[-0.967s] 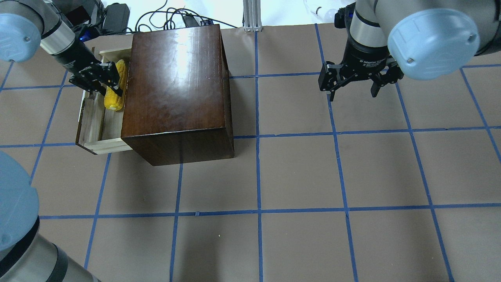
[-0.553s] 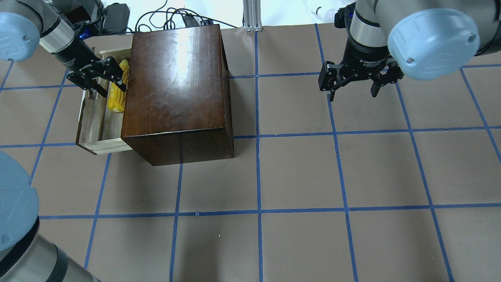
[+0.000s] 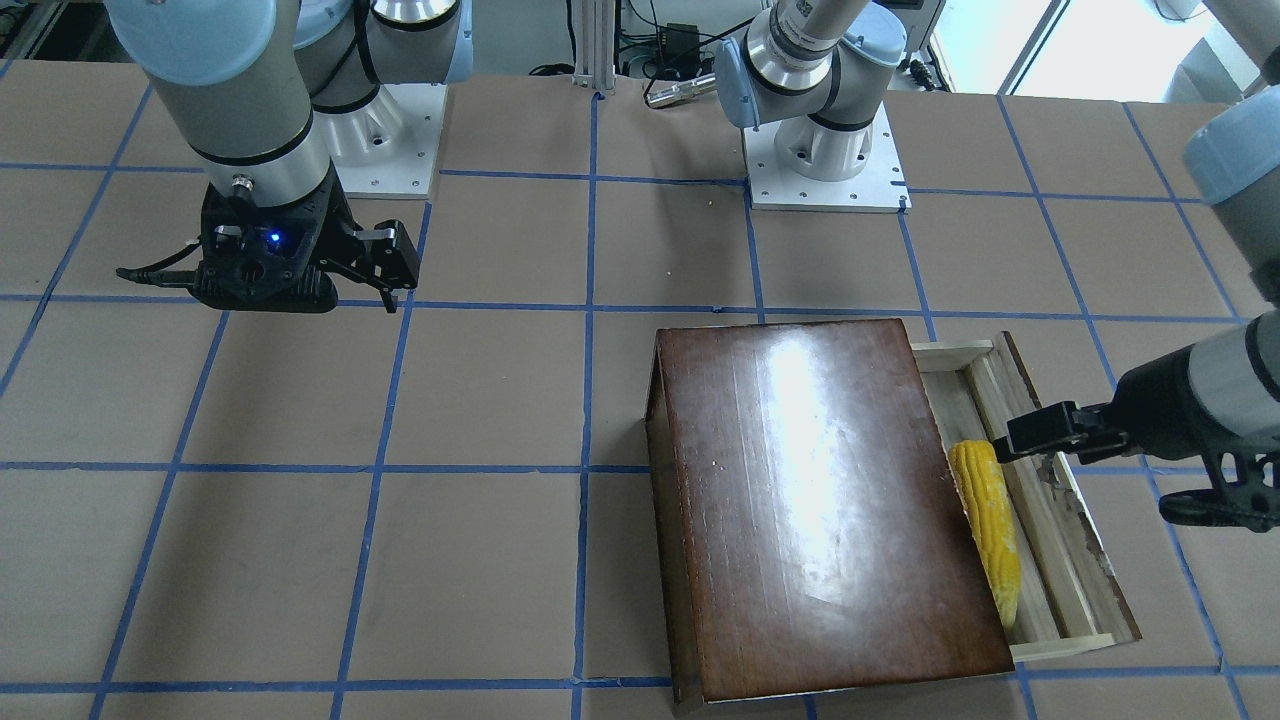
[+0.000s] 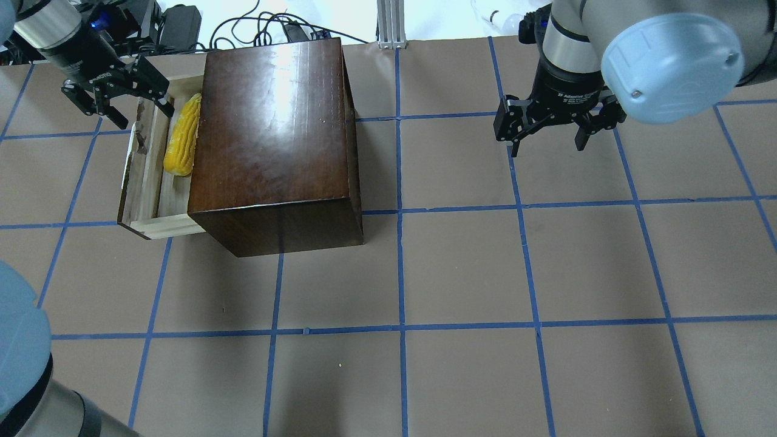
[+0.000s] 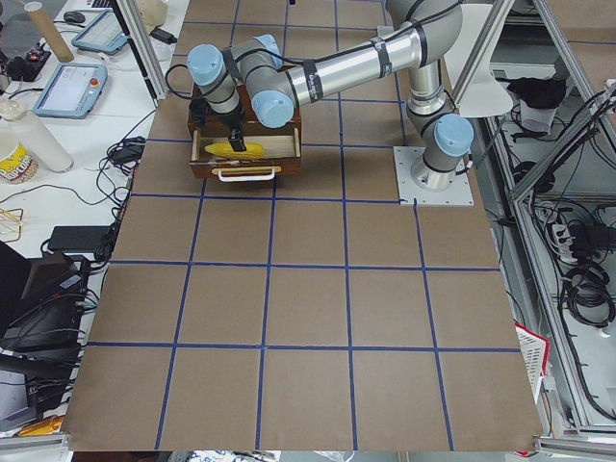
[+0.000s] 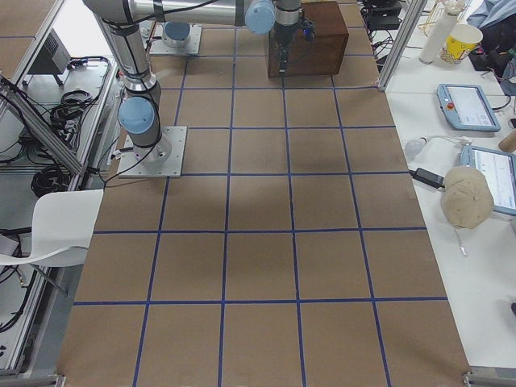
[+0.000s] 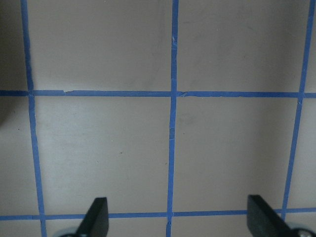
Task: Open drawer and put corn inside
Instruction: 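Lower the corn into the drawer and open the left gripper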
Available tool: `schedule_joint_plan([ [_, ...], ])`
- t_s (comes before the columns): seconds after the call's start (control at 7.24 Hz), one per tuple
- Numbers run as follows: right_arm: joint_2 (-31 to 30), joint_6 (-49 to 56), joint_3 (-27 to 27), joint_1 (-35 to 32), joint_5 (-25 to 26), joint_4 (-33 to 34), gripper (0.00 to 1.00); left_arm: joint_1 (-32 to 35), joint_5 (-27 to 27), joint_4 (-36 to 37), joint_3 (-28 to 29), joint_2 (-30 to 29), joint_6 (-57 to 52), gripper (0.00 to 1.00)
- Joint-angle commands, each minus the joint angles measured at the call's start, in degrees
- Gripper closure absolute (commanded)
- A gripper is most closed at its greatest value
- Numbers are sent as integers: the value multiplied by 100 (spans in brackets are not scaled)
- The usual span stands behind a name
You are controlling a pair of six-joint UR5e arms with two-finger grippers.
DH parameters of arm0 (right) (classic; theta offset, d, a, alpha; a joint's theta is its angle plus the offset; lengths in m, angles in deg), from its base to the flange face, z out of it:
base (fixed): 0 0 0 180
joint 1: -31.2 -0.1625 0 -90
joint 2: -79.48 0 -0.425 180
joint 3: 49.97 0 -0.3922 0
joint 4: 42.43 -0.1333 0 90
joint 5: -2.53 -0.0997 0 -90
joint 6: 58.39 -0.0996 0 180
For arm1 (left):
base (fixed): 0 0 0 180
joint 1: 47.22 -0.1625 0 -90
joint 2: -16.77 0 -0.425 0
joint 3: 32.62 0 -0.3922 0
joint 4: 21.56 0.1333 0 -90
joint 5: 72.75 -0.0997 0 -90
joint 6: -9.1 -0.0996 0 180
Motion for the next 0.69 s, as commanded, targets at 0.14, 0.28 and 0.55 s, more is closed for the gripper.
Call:
schedule_joint_plan([
  [0.14,-6,0,0,0,0,0,0,498,-373,-437,347,331,808,0],
  [0.28,2,0,0,0,-9,0,0,945,-434,-419,330,411,976,0],
  [0.55,2,0,0,0,-26,0,0,1309,-417,-437,312,578,1101,0],
])
